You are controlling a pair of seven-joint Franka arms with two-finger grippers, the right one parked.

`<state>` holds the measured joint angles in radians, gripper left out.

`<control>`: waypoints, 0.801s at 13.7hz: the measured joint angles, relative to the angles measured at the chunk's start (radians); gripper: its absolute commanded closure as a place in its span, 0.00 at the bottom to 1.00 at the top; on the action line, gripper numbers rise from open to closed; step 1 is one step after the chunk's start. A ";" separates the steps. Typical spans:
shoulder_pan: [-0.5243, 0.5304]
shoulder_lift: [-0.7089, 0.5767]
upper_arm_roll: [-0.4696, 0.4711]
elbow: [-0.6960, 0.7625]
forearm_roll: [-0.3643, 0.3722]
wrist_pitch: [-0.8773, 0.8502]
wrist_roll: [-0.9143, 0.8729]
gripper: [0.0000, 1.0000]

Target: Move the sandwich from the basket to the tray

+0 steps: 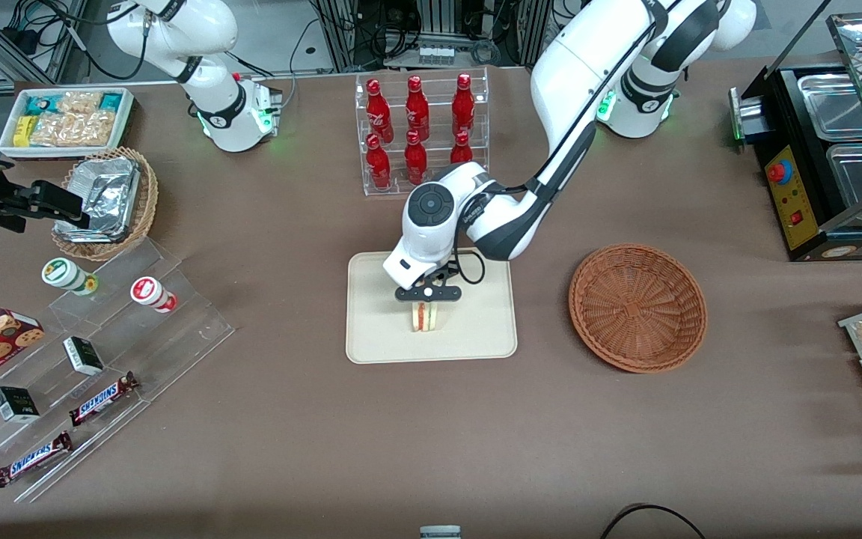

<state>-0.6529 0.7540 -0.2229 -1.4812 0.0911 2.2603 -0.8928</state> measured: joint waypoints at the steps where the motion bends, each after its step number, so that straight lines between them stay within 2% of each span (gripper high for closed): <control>1: 0.000 0.001 0.000 0.001 0.000 0.000 0.000 0.95; 2: 0.000 0.001 0.000 0.002 0.001 0.000 0.000 0.61; 3: 0.000 0.001 0.000 0.004 0.001 0.000 0.000 0.01; 11: -0.001 -0.003 0.000 0.022 0.003 0.000 0.000 0.00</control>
<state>-0.6539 0.7506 -0.2229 -1.4595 0.0942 2.2601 -0.8928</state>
